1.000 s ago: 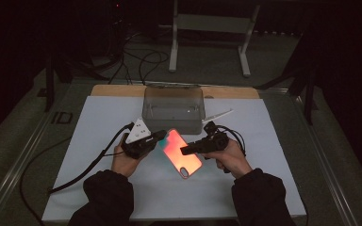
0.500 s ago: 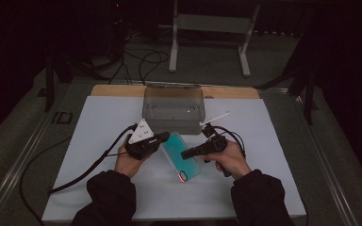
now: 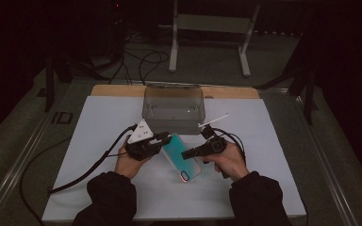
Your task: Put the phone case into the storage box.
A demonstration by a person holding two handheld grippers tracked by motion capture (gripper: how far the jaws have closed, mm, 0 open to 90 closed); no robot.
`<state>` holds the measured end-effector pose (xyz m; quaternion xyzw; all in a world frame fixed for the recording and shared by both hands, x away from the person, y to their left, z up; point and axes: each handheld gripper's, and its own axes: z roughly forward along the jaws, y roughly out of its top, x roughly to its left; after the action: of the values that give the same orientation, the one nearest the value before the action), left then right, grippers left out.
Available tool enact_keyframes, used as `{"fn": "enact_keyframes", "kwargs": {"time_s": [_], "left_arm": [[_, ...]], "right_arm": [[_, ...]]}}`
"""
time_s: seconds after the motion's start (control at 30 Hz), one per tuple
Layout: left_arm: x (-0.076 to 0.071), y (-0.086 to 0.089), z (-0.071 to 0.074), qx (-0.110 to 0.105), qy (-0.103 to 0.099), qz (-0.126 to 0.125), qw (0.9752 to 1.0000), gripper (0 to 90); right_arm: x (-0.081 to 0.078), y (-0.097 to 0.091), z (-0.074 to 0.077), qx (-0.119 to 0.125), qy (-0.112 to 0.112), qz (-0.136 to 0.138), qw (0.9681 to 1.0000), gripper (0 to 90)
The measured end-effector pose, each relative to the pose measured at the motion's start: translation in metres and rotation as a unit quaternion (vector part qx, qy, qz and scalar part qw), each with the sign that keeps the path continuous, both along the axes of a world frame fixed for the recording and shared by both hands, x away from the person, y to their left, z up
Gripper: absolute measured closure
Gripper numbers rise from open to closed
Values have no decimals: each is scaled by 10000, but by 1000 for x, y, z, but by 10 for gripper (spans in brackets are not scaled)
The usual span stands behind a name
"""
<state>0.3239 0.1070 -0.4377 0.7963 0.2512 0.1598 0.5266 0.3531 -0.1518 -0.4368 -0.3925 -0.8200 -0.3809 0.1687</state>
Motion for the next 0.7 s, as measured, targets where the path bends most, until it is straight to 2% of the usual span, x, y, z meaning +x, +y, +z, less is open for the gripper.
{"fn": "enact_keyframes", "kwargs": {"time_s": [0.17, 0.27, 0.43, 0.57, 0.7], "left_arm": [[0, 3, 2, 32, 49, 180, 9998, 545], [-2, 5, 2, -10, 18, 407, 9992, 423], [-1, 10, 0, 106, 53, 785, 9968, 188], [-3, 15, 0, 181, 115, 996, 9948, 137], [-7, 19, 1, 302, 197, 1137, 9929, 31]], "right_arm": [[0, -1, 0, 14, -34, -53, 10000, 820], [0, -1, 0, 31, -38, -58, 10000, 820], [0, -1, 0, 39, -67, -57, 10000, 819], [-1, -1, -1, 35, -89, -58, 9999, 819], [-2, -1, -1, 32, -123, -96, 9999, 819]]}}
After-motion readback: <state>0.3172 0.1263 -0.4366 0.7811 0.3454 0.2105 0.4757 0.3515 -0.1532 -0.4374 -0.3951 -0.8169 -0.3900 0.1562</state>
